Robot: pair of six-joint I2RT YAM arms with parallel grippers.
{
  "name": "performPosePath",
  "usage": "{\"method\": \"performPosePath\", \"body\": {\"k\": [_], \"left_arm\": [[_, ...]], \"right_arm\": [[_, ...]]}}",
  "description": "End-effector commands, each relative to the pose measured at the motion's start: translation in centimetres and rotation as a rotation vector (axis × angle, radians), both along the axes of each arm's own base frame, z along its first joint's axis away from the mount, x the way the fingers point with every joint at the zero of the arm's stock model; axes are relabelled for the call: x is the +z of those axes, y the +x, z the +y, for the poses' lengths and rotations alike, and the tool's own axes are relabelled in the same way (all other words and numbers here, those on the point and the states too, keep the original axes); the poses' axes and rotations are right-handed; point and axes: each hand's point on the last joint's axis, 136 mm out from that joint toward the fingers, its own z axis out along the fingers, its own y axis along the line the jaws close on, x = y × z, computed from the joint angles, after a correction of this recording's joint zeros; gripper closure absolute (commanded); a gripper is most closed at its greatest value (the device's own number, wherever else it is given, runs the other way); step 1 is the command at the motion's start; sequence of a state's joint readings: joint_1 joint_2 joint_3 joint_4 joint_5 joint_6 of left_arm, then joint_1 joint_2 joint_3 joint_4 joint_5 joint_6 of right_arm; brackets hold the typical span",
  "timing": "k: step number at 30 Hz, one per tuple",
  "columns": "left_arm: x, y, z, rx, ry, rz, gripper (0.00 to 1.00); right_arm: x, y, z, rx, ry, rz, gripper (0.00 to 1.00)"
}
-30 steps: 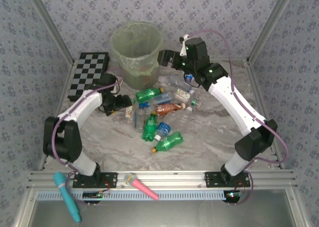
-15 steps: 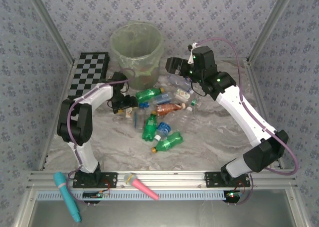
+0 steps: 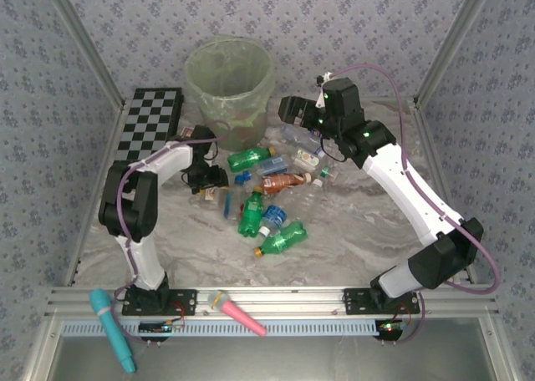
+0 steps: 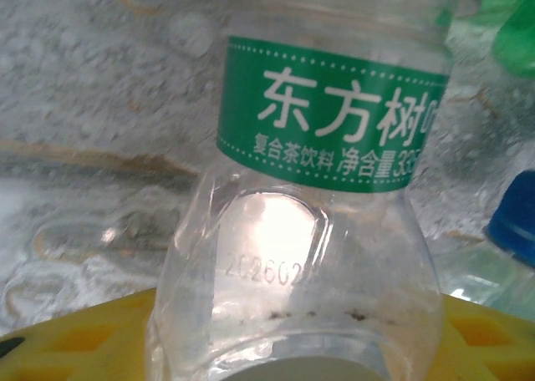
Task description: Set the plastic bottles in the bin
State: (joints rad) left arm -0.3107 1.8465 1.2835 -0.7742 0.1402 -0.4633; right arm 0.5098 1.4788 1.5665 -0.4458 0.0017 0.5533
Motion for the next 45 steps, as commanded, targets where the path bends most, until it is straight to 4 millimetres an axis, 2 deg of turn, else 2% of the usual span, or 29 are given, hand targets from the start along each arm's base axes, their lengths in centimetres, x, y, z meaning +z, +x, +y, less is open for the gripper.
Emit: {"method": "performPosePath", "body": {"k": [1, 7, 10, 13, 17, 23, 26, 29, 33, 37, 41, 45], "left_arm": [[2.3, -1.3, 1.1, 0.005, 0.031, -0.031, 0.39], [6.4, -2.9, 3.1, 0.071, 0.029, -0.112, 0.41], [9.5, -3.2, 3.9, 0.103, 0.020, -0.175, 0.41], [13.6, -2.8, 4.4, 0.121, 0.006, -0.269, 0.41], [20.5, -1.0, 4.4, 0.139, -0.029, -0.437, 0.41], [31.4, 3.3, 3.5, 0.161, -0.130, -0.754, 0.43], [35.4, 5.7, 3.4, 0.167, -0.150, -0.889, 0.42], [38.5, 8.1, 3.2, 0.172, -0.166, -0.975, 0.43], [41.1, 11.9, 2.4, 0.162, -0.179, -1.078, 0.42], [42.6, 15.5, 2.1, 0.143, -0.136, -1.166, 0.42], [43.2, 19.0, 2.1, 0.115, -0.062, -1.235, 0.42], [42.5, 22.1, 2.3, 0.108, -0.034, -1.283, 0.42]], "right_arm": [[-0.3, -0.3, 0.0, 0.005, 0.010, 0.018, 0.01], [-0.6, -0.5, 0.1, 0.007, 0.011, 0.027, 0.01], [-0.5, -0.6, 0.2, 0.010, 0.013, 0.024, 0.01], [-0.3, -0.6, 0.2, 0.011, 0.015, 0.020, 0.01], [-0.1, -0.6, 0.3, 0.015, 0.019, 0.016, 0.01], [-0.1, -0.8, 0.2, 0.015, 0.019, 0.015, 0.01], [0.1, -1.1, 0.0, 0.014, 0.015, 0.010, 0.01], [0.3, -1.4, -0.3, 0.009, 0.008, 0.006, 0.01], [0.7, -1.9, -0.7, 0.002, 0.003, -0.007, 0.01], [1.6, -2.5, -1.1, 0.006, 0.007, -0.037, 0.01], [2.8, -3.2, -1.6, 0.006, 0.011, -0.074, 0.01], [3.5, -3.7, -2.0, 0.000, 0.008, -0.094, 0.01]]}}
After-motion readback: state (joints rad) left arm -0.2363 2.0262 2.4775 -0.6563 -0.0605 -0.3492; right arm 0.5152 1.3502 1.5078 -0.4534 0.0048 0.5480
